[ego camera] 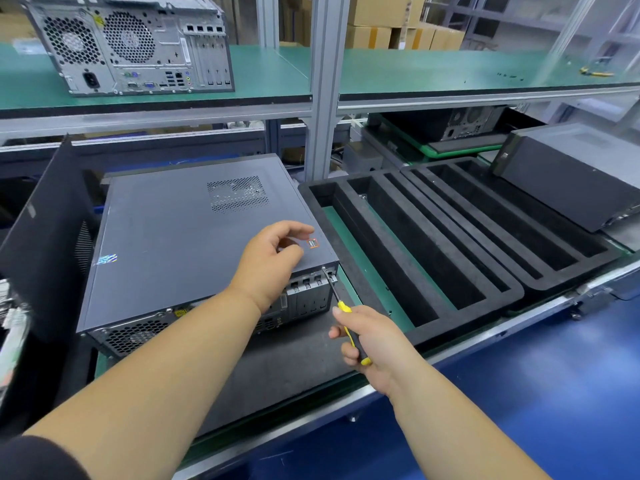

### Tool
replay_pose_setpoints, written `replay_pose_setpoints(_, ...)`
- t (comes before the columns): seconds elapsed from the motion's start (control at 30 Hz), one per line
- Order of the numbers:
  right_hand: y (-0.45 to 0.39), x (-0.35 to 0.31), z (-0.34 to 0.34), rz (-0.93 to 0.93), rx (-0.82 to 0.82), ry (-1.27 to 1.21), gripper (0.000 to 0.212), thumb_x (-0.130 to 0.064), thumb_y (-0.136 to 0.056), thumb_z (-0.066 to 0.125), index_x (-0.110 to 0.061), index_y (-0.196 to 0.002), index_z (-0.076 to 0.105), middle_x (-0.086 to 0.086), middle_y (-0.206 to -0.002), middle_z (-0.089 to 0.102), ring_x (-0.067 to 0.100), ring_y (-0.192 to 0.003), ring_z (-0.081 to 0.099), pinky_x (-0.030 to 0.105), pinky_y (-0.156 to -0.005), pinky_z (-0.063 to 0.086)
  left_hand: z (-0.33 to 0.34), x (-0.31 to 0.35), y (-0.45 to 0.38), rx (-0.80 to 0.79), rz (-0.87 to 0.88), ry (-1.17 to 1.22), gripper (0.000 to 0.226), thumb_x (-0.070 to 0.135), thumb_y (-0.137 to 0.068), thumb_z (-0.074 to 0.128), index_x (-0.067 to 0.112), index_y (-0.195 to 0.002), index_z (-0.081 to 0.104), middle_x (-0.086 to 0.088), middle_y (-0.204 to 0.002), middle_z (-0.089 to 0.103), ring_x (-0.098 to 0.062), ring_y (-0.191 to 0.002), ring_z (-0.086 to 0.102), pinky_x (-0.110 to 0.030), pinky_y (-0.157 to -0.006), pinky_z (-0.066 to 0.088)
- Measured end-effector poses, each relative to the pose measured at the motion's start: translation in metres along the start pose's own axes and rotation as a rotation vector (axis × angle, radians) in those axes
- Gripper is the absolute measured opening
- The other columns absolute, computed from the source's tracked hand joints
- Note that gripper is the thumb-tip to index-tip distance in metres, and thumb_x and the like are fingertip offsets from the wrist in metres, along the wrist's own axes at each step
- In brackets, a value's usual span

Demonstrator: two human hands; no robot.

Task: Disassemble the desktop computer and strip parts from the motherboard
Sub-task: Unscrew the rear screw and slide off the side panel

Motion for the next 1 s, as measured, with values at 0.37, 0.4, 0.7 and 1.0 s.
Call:
replay_pose_setpoints(0.37, 0.004, 0.001, 0.001, 0.117, 0.015, -0.087, 0.028, -0.027, -0.101, 0.052, -0.005, -0.095, 0.067, 0.008, -0.072, 0.068, 0.014, -0.047, 0.051, 0.026, -0.051, 0.044, 0.041, -0.042, 0.043, -0.051, -0.648, 0.152, 0.013, 0.016, -0.092, 0.056, 0.009, -0.091, 0.067, -0.007, -0.085, 0.073, -0.016, -0.072, 0.068, -0.023, -0.064, 0.055)
replay_pose_setpoints(0.4, 0.004, 0.001, 0.001, 0.115, 0.023, -0.052, 0.026, -0.029, -0.100, 0.055, -0.006, -0.097, 0.066, 0.007, -0.073, 0.069, 0.014, -0.047, 0.053, 0.026, -0.051, 0.044, 0.045, -0.046, 0.046, -0.048, -0.697, 0.213, 0.014, 0.017, -0.093, 0.056, 0.009, -0.094, 0.067, -0.008, -0.088, 0.073, -0.017, -0.076, 0.069, -0.023, -0.065, 0.057)
replay_pose_setpoints(0.7, 0.001, 0.003, 0.008, 0.139, -0.041, -0.177, 0.041, -0.034, -0.104, 0.041, -0.001, -0.100, 0.066, 0.012, -0.069, 0.067, 0.013, -0.043, 0.042, 0.024, -0.045, 0.036, 0.071, -0.064, 0.050, 0.041, -0.899, 0.810, 0.043, 0.039, -0.100, 0.045, 0.000, -0.104, 0.065, -0.013, -0.092, 0.075, -0.021, -0.085, 0.073, -0.027, -0.066, 0.056)
replay_pose_setpoints(1.0, 0.000, 0.002, 0.001, 0.083, 0.007, -0.008, 0.019, -0.030, -0.099, 0.058, -0.014, -0.107, 0.062, 0.006, -0.079, 0.070, 0.014, -0.050, 0.053, 0.026, -0.051, 0.045, 0.072, -0.062, 0.048, 0.067, -0.919, 0.836, 0.045, 0.038, -0.100, 0.047, -0.003, -0.099, 0.065, -0.016, -0.092, 0.074, -0.024, -0.089, 0.070, -0.029, -0.075, 0.055)
Point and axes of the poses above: each hand's wrist, its own y-axis away from the middle knuckle, its own z-axis out of the palm, x = y × z, the point moved 8 cm from there along -y, towards the middle knuckle
